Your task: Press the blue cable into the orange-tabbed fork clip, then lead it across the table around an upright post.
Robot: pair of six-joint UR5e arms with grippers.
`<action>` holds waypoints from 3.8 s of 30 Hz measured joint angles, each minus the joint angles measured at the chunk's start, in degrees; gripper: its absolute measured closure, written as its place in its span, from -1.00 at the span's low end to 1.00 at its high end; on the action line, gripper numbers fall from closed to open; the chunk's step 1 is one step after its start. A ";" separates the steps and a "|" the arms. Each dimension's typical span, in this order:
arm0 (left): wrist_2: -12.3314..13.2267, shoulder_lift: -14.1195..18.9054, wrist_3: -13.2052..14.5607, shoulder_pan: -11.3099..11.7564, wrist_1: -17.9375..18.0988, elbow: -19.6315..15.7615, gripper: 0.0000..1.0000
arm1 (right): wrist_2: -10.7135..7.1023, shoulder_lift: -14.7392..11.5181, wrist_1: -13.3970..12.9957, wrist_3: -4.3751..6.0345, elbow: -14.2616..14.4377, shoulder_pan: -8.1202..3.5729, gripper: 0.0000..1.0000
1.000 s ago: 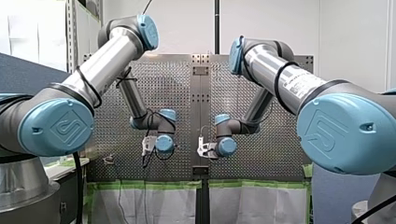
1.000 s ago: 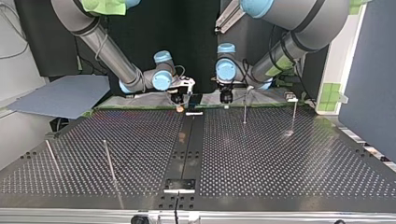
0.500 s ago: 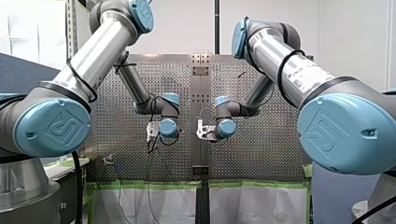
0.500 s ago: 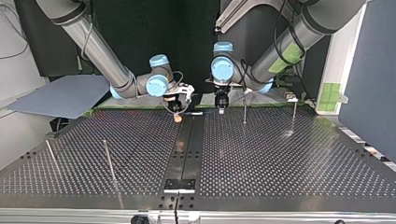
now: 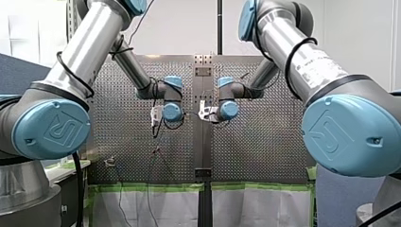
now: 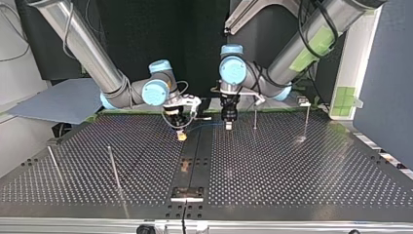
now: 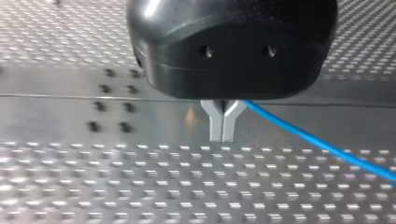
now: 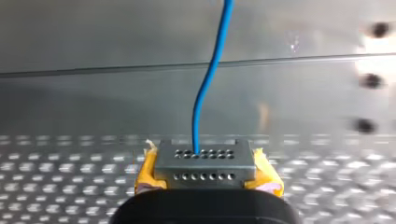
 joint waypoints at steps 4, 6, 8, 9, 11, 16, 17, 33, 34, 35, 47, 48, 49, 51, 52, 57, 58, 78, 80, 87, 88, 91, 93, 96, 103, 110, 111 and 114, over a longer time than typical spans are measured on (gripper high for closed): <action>0.01 1.40 0.09 -0.01 -1.04 0.69 1.00 | -0.06 -1.93 0.11 0.01 0.00 0.00 1.00; 0.09 1.66 0.07 -0.02 -1.40 1.10 1.00 | -0.09 -2.66 0.17 0.01 0.00 -0.03 1.00; 0.27 1.77 0.03 -0.02 -1.54 1.45 1.00 | -0.10 -3.28 0.23 0.01 0.00 -0.08 1.00; 0.44 1.79 0.00 -0.02 -1.57 1.57 1.00 | -0.10 -3.51 0.24 0.01 -0.01 -0.11 1.00; 1.03 1.81 -0.10 -0.02 -1.65 1.89 1.00 | -0.10 -4.01 0.26 0.01 -0.01 -0.17 1.00; 2.03 1.81 -0.52 -0.02 -2.27 2.89 1.00 | -0.10 -4.81 0.27 0.01 -0.01 -0.27 1.00; 2.27 1.82 -0.65 -0.02 -2.67 3.26 1.00 | -0.10 -4.98 0.27 0.01 -0.02 -0.30 1.00; 2.96 1.83 -1.22 -0.68 -5.83 7.15 1.00 | -0.11 -8.78 -0.02 0.42 -0.11 -0.82 1.00; 2.96 1.83 -1.22 -0.70 -5.87 7.21 1.00 | -0.13 -8.99 0.00 0.51 -0.18 -0.84 1.00; 2.96 1.83 -1.22 -0.72 -5.93 7.30 1.00 | -0.17 -9.20 0.02 0.63 -0.30 -0.85 1.00; 2.66 1.83 -1.26 -2.08 -10.51 12.39 1.00 | -0.32 -10.37 0.33 1.59 -1.41 -1.12 1.00; 2.65 1.83 -1.26 -2.17 -10.88 12.86 1.00 | -0.32 -10.45 0.38 1.64 -1.51 -1.13 1.00; 2.64 1.83 -1.27 -2.25 -11.22 13.31 1.00 | -0.32 -10.56 0.42 1.69 -1.61 -1.13 1.00; 2.61 1.83 -1.30 -2.49 -11.94 14.21 1.00 | -0.34 -10.85 0.53 1.78 -1.83 -1.13 1.00; 2.61 1.83 -1.30 -2.59 -12.19 14.57 1.00 | -0.35 -10.99 0.58 1.81 -1.93 -1.13 1.00; 2.57 1.83 -1.27 -3.09 -13.56 16.30 1.00 | -0.40 -11.80 1.04 2.05 -2.63 -1.15 1.00; 2.56 1.83 -1.26 -3.18 -13.83 16.59 1.00 | -0.41 -11.91 1.20 2.07 -2.79 -1.15 1.00; 0.61 3.70 -2.11 -4.08 -17.90 21.35 1.00 | -0.45 -15.11 3.14 2.56 -4.16 -2.41 1.00; 0.73 3.94 -2.20 -4.09 -18.10 21.87 1.00 | -0.45 -15.62 3.16 2.71 -4.16 -2.62 1.00; 1.66 4.10 -2.33 -4.26 -19.47 23.84 1.00 | -0.43 -16.72 3.69 2.97 -4.19 -3.36 1.00; 1.83 4.09 -2.38 -4.30 -19.69 24.09 1.00 | -0.44 -16.81 3.81 2.98 -4.19 -3.46 1.00; 2.32 4.10 -2.52 -4.42 -20.46 25.00 1.00 | -0.42 -17.05 4.24 2.99 -4.17 -3.80 1.00; 2.56 4.11 -2.61 -4.49 -20.97 25.65 1.00 | -0.40 -17.15 4.43 3.00 -4.17 -3.94 1.00; 2.74 4.11 -2.74 -4.60 -21.51 26.43 1.00 | -0.33 -17.29 4.80 3.00 -4.15 -4.25 1.00; 3.87 4.08 -3.45 -4.74 -22.22 27.60 1.00 | -0.28 -18.20 5.53 3.00 -4.15 -5.02 1.00; 4.81 4.08 -3.95 -5.19 -23.16 29.40 1.00 | -0.28 -19.29 6.04 3.00 -4.16 -5.95 1.00; 4.89 4.07 -4.00 -5.26 -23.27 29.62 1.00 | -0.28 -19.33 6.19 3.00 -4.17 -6.07 1.00; 5.12 4.05 -4.19 -5.48 -23.55 30.25 1.00 | -0.26 -19.47 6.80 3.00 -4.16 -6.45 1.00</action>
